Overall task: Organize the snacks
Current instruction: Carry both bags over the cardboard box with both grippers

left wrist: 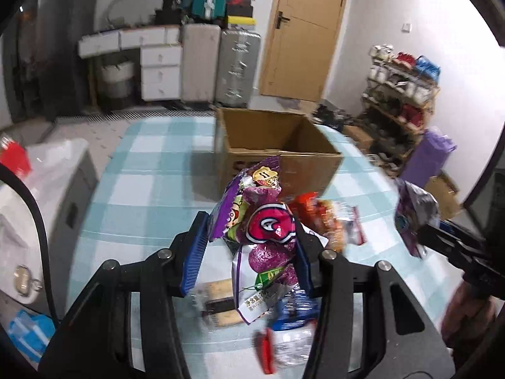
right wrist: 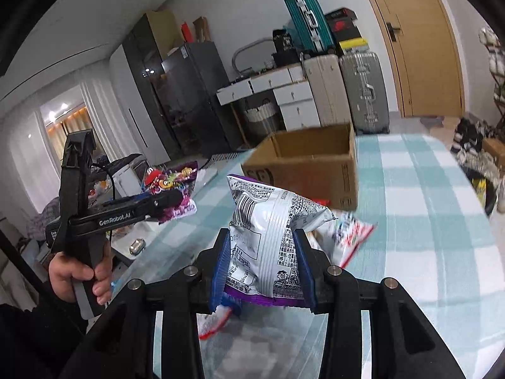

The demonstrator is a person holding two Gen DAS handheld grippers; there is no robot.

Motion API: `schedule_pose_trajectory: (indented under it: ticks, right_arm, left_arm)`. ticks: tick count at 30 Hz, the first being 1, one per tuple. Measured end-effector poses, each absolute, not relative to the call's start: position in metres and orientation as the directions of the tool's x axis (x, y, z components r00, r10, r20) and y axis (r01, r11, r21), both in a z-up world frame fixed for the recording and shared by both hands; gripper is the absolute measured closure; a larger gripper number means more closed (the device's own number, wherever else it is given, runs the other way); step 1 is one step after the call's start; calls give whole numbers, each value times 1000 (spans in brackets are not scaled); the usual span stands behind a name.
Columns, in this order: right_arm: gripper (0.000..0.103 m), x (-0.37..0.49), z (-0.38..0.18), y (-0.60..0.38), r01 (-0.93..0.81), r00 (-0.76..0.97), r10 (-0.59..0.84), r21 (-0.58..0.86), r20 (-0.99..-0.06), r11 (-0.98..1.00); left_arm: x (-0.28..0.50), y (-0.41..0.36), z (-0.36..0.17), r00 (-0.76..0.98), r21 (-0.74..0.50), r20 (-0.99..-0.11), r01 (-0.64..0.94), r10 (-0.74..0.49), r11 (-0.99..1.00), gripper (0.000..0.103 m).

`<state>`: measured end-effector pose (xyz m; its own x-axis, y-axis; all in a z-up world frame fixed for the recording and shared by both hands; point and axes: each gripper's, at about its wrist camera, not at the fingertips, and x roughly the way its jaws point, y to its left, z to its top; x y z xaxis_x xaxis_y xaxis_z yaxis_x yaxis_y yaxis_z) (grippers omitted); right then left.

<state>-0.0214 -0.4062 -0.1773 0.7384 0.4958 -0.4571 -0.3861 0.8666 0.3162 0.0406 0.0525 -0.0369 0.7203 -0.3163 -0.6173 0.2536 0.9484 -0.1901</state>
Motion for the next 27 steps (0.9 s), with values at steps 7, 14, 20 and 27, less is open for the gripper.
schedule_pose_trajectory:
  ticks: [7,14,20,27]
  right_arm:
    - [64,6,-132,-419,-405,764,520,342,-382,848]
    - [64,54,-86,-431,-411,766,544,390,-342,824]
    - [64,93,-57,-426,-420,770,540,368,-338,829]
    - [64,149,-48,-410,-419,752,534,346,-387,839]
  left_arm:
    - [57,53,-1,717,-190,-600,302,-354,934,57]
    - [94,35,46,714,-166,-594,341,-370,925,57]
    - [143,7,66,712,-126,-614,339,-342,932,57]
    - [210,-26,69,691,-101,-652,329,-312,939,57]
